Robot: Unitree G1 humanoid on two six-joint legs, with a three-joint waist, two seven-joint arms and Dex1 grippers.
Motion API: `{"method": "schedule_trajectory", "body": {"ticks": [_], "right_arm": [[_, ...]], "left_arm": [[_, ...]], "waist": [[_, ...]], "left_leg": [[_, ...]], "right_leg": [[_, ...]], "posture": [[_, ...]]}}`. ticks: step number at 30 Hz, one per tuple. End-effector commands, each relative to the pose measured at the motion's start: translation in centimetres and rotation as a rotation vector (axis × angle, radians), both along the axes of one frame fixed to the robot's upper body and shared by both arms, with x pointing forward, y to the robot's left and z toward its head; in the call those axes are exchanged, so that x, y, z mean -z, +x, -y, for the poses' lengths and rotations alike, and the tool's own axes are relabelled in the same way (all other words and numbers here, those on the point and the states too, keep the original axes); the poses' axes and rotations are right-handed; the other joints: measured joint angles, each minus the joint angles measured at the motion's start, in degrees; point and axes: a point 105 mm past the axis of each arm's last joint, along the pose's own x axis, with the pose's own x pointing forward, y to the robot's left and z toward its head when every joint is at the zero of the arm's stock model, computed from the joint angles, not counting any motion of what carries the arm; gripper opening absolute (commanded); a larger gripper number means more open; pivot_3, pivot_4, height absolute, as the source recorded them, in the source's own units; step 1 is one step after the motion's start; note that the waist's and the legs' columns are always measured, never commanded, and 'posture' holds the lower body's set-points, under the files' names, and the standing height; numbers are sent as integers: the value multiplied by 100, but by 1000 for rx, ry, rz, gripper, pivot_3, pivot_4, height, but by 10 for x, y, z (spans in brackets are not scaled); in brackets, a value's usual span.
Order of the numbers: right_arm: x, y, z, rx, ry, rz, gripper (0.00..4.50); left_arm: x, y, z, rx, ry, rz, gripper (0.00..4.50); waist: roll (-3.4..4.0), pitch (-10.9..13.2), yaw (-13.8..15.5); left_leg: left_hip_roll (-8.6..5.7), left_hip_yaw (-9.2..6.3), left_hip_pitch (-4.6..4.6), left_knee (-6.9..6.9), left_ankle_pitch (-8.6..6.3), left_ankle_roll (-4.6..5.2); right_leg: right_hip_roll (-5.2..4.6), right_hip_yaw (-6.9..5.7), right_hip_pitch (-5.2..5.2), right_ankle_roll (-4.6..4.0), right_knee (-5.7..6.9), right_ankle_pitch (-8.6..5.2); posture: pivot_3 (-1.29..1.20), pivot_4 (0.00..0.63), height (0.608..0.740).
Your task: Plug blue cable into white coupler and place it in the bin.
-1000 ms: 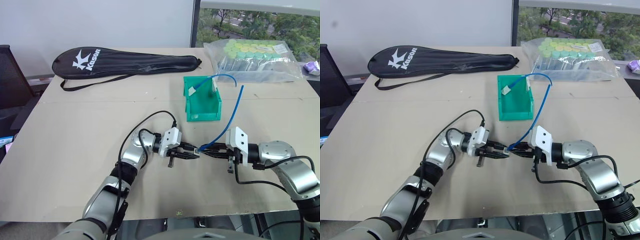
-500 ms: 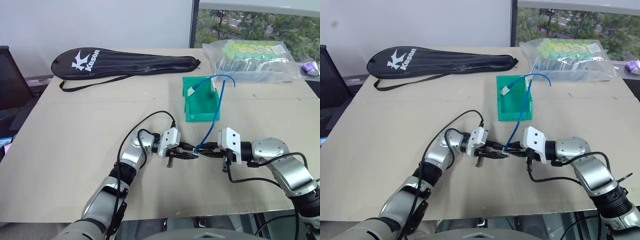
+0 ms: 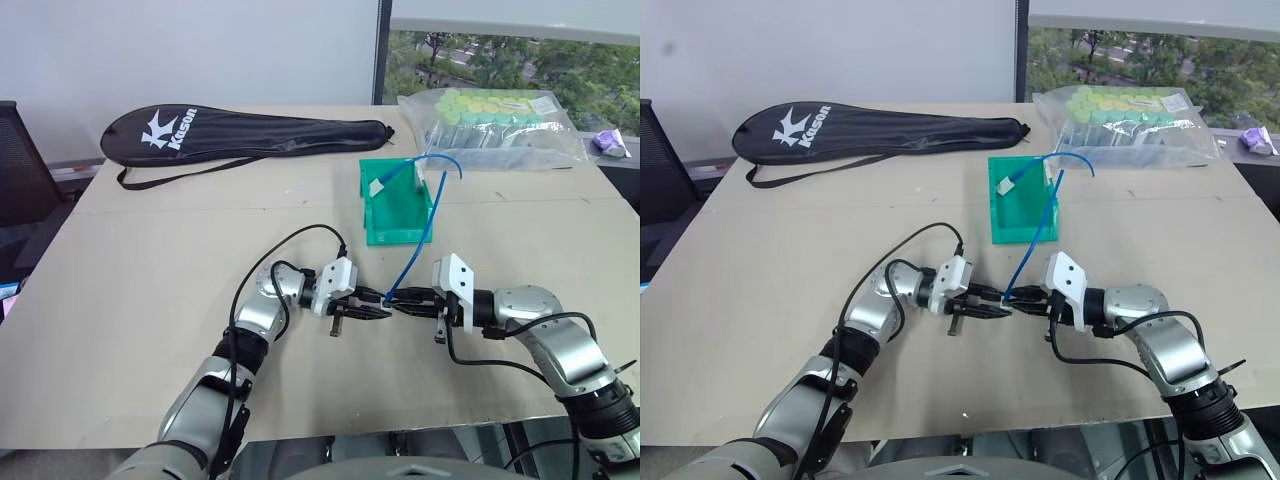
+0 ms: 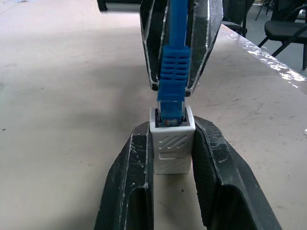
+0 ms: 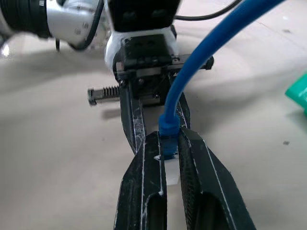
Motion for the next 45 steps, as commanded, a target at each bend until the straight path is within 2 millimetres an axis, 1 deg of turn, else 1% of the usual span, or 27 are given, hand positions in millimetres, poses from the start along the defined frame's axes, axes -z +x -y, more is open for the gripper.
{"method": "schedule_trajectory", "body": {"ticks": [1,5,6,7,8,9,11,12,13,15,17,19,20,21,23,25,28,29,31,34,38,39,40,42,44,45], "right_arm": [[-27,3,-2,-19,28,101,0],[-30,3,-4,-30,24,108,0],[-30,3,-4,-31,20,111,0],[-28,3,-4,-33,7,116,0],[-27,3,-3,-34,-8,121,0],[-25,4,-1,-34,-25,126,0],[-23,6,2,-24,-47,144,0],[-23,7,3,-21,-51,153,0],[-25,7,4,-21,-51,161,0],[-36,7,4,-13,-14,176,0],[-52,7,2,-2,58,177,0],[-72,10,0,10,157,148,0],[-79,13,1,17,189,135,0],[-83,15,1,23,207,125,0],[-88,28,5,45,197,117,0],[-98,47,11,88,219,105,0],[-111,74,15,126,248,83,0],[-113,80,16,129,250,79,0],[-116,101,16,153,217,68,0],[-119,130,18,200,193,32,0],[-122,155,13,242,181,-5,0],[-122,160,11,254,178,-13,367],[-123,166,11,283,175,-11,367],[-124,180,16,375,169,4,1307],[-128,192,27,485,173,38,2228],[-130,194,32,515,181,48,2825]], "left_arm": [[7,-12,7,66,22,-18,514],[7,-8,7,38,32,-28,514],[8,-7,7,32,37,-33,1523],[8,-6,6,19,44,-27,2078],[8,-4,6,6,51,-14,2495],[8,-3,6,-1,54,-5,2792],[7,-5,2,-2,52,9,3844],[4,-6,0,-6,45,14,4255],[2,-7,-3,-11,37,15,4255],[-5,-8,-11,-41,23,12,4255],[-14,-9,-20,-95,-3,-3,4255],[-36,-3,-29,-209,-69,-16,4255],[-48,1,-33,-271,-94,-9,4255],[-55,2,-36,-311,-106,-6,4255],[-73,10,-42,-447,-117,17,4255],[-93,19,-47,-597,-136,40,4255],[-112,22,-47,-719,-147,50,4255],[-116,21,-45,-735,-146,48,4255],[-125,21,-44,-775,-142,41,4255],[-134,26,-46,-844,-123,30,4255],[-141,29,-47,-879,-108,30,4255],[-141,29,-46,-882,-108,27,4276],[-143,30,-46,-889,-110,25,4276],[-144,32,-46,-899,-110,28,4285],[-146,33,-46,-904,-114,28,4285],[-146,32,-46,-907,-114,28,4285]], "waist": [[1,2,1],[0,6,5],[2,8,4],[4,10,3],[4,10,4],[4,10,9],[4,11,34],[4,11,37],[5,13,30],[5,16,-4],[7,24,-43],[11,38,-66],[10,48,-70],[11,53,-61],[8,65,-51],[7,69,-32],[8,81,-43],[8,83,-35],[8,90,-41],[11,114,-55],[14,123,-62],[15,127,-65],[17,130,-65],[16,136,-68],[17,138,-54],[17,139,-46]], "left_leg": [[-1,1,-1,0,0,0],[-3,7,-9,0,0,0],[-3,8,-9,0,-1,1],[-3,10,-9,0,-1,1],[-5,13,-9,0,-1,1],[-5,14,-8,0,-1,1],[-5,14,-9,0,-1,1],[-5,15,-9,0,-1,2],[-5,18,-11,0,-2,3],[-2,28,-12,-4,-3,4],[5,29,-22,-7,-3,4],[12,29,-31,-7,-3,4],[19,29,-40,-3,-2,4],[21,28,-44,2,-2,4],[22,22,-49,7,-2,3],[19,19,-51,8,-2,3],[5,22,-57,10,-2,4],[-1,20,-60,10,-2,4],[-6,17,-67,8,-2,4],[-21,17,-73,8,-2,4],[-22,17,-75,0,-1,3],[-22,17,-76,-2,-1,3],[-21,18,-79,-3,-1,3],[-20,20,-80,-5,-1,2],[-18,20,-82,-8,0,0],[-15,19,-84,-10,2,-4]], "right_leg": [[-1,0,0,0,-1,0],[-3,4,-7,1,-5,0],[-3,5,-7,1,-5,0],[-3,7,-8,1,-5,0],[-3,9,-9,1,-5,0],[-4,10,-9,1,-5,0],[-5,10,-10,1,-6,0],[-5,10,-10,1,-8,0],[-6,13,-12,1,-10,0],[-6,21,-20,1,-9,0],[-5,25,-32,1,-5,0],[-3,25,-44,2,3,1],[-2,24,-50,2,6,2],[-1,23,-57,4,12,3],[-2,16,-58,23,16,13],[-3,13,-57,23,13,14],[-8,18,-58,26,8,15],[-11,17,-58,26,6,15],[-10,14,-61,27,0,16],[-7,14,-70,28,2,16],[-5,14,-76,27,2,16],[-6,14,-78,27,3,16],[-6,15,-82,28,4,16],[-7,15,-84,28,3,17],[-9,14,-86,27,2,17],[-14,12,-86,27,1,16]], "posture": [[0,150,740],[0,150,740],[0,150,740],[0,150,740],[0,150,740],[0,150,740],[0,150,740],[0,150,740],[0,150,740],[0,150,740],[0,150,740],[0,150,740],[0,150,740],[0,150,740],[0,150,740],[0,150,740],[0,150,740],[0,150,740],[0,150,740],[0,150,740],[0,150,740],[0,150,740],[0,150,740],[0,150,740],[0,150,740],[0,150,740]]}}
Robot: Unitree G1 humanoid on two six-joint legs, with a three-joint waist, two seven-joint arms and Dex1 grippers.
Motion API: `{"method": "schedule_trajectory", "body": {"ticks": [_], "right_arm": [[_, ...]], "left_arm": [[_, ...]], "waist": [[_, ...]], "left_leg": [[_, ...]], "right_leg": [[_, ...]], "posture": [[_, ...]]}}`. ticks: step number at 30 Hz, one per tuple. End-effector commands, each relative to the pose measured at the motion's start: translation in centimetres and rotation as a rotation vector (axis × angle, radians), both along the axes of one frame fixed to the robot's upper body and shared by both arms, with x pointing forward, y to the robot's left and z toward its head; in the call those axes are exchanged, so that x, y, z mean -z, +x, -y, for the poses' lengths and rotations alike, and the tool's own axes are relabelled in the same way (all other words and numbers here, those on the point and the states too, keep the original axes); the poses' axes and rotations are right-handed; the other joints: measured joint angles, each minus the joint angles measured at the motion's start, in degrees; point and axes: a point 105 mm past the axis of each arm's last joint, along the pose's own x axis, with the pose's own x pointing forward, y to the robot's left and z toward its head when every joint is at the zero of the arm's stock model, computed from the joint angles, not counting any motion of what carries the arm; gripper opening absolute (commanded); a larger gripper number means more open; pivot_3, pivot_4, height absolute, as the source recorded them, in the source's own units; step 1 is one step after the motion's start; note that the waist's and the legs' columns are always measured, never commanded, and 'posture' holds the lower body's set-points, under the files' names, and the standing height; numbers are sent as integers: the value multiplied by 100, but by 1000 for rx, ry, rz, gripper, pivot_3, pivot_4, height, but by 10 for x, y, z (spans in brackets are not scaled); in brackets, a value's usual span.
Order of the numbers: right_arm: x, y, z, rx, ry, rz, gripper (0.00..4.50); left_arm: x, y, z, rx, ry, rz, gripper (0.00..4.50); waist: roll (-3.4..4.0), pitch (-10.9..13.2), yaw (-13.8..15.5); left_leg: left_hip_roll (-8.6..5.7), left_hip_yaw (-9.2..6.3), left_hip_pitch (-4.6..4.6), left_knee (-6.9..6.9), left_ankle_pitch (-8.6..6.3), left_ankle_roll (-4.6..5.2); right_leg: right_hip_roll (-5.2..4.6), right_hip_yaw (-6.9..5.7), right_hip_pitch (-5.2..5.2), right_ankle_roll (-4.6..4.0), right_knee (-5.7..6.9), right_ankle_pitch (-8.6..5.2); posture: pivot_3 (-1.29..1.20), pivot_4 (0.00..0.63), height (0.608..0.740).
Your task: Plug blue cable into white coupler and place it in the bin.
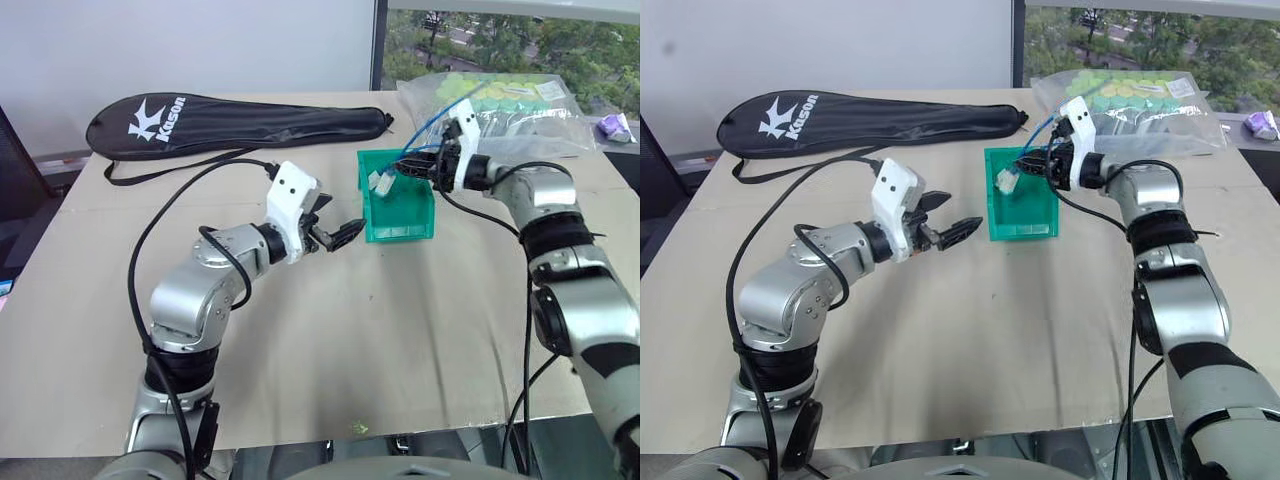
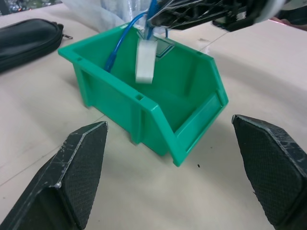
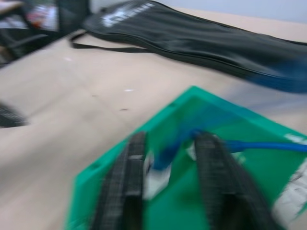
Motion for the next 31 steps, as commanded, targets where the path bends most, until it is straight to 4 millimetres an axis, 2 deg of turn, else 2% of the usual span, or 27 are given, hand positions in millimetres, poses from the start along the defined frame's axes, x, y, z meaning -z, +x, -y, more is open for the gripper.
{"method": "schedule_trajectory", "body": {"ticks": [1,2,3,4,5,8,11,14,19,27,31], "right_arm": [[-23,12,22,129,23,93,3191],[-23,12,26,138,21,97,3731],[-21,11,32,145,7,104,4004],[-18,8,39,145,-15,114,4481],[-14,4,45,137,-33,120,4481],[-2,-25,59,58,-28,118,4481],[18,-70,70,-28,22,93,4481],[42,-104,83,12,18,98,4481],[71,-149,103,60,-26,174,4481],[118,-195,127,44,-114,89,4481],[122,-201,132,63,-79,58,4481]], "left_arm": [[-15,-3,0,-1,-17,52,4285],[-15,-3,0,-2,-18,51,4285],[-14,-4,0,-3,-19,48,4285],[-13,-5,-1,-4,-20,46,4285],[-12,-7,-1,-4,-22,45,4285],[-5,-12,-5,-10,-12,52,4285],[18,-15,-15,-69,70,74,4285],[50,-25,-29,-104,136,7,4285],[73,-42,-38,-174,71,-6,4285],[110,-75,-54,-185,85,-11,4285],[115,-85,-52,-142,60,-33,4285]], "waist": [[0,2,12],[0,2,9],[1,2,5],[1,2,4],[0,2,14],[0,2,10],[2,0,35],[5,1,23],[9,1,10],[6,1,19],[5,2,16]], "left_leg": [[1,0,-1,0,7,-13],[0,1,-4,-1,11,-19],[-1,3,-4,-1,12,-21],[-3,6,-5,-1,12,-21],[-5,8,-5,0,13,-21],[-6,1,-8,-6,12,-21],[-3,-8,-7,-20,12,-22],[2,-9,0,-52,13,-24],[6,-7,17,-61,1,-3],[-2,35,85,-58,3,-3],[2,41,87,-58,2,-3]], "right_leg": [[-4,-1,0,0,-2,0],[-8,0,0,0,-4,0],[-10,2,0,0,-6,0],[-15,4,0,1,-8,0],[-18,5,1,1,-10,1],[-22,-1,8,3,-27,2],[-25,2,11,6,-38,3],[-25,4,6,7,-46,1],[-17,1,9,5,-38,1],[-22,32,57,-20,-42,-14],[-25,36,56,-21,-42,-14]], "posture": [[0,150,740],[0,150,740],[0,150,740],[0,150,740],[0,150,740],[0,150,740],[0,150,740],[0,150,740],[0,150,740],[0,150,740],[0,150,740]]}}
